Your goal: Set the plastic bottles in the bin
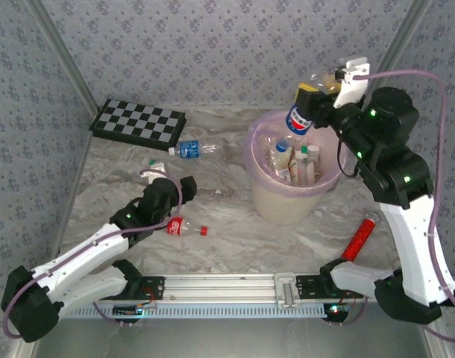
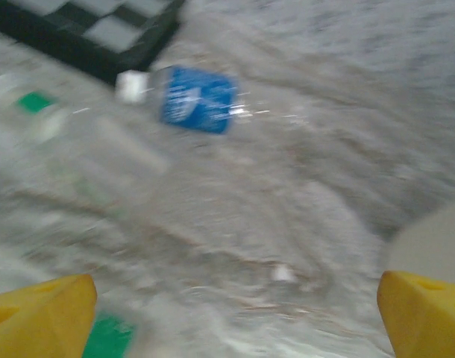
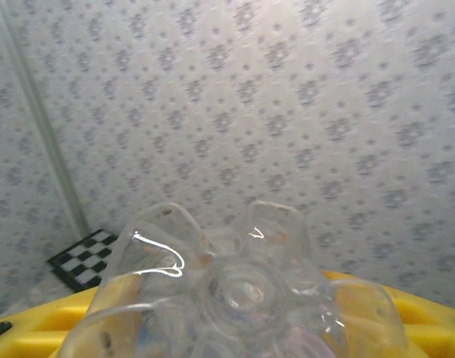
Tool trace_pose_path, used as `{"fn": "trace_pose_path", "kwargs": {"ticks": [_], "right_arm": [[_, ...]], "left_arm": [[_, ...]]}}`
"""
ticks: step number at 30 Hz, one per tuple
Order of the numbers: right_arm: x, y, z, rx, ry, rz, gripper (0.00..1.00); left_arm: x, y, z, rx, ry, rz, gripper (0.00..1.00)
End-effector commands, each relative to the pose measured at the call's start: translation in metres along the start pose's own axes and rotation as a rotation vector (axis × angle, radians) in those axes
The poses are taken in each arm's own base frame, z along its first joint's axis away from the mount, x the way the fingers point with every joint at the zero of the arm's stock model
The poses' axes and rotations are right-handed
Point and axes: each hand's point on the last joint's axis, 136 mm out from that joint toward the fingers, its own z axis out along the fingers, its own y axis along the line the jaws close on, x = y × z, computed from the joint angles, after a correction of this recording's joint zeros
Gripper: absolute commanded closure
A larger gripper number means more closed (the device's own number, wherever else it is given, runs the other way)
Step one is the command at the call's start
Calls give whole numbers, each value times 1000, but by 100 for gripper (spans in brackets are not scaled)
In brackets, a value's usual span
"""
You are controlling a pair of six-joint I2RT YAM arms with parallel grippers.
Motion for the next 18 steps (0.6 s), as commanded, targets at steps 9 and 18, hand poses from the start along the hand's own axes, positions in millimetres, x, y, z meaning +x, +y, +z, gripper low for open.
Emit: {"fn": "trace_pose_path", "kwargs": {"ticks": [9, 18], "right_arm": [[135, -14, 60, 53, 403, -94, 53], [232, -13, 77, 50, 665, -53, 54]], "left_arm": [[10, 35, -2, -102, 51, -133, 5], [7, 40, -4, -99, 35, -156, 9]]}}
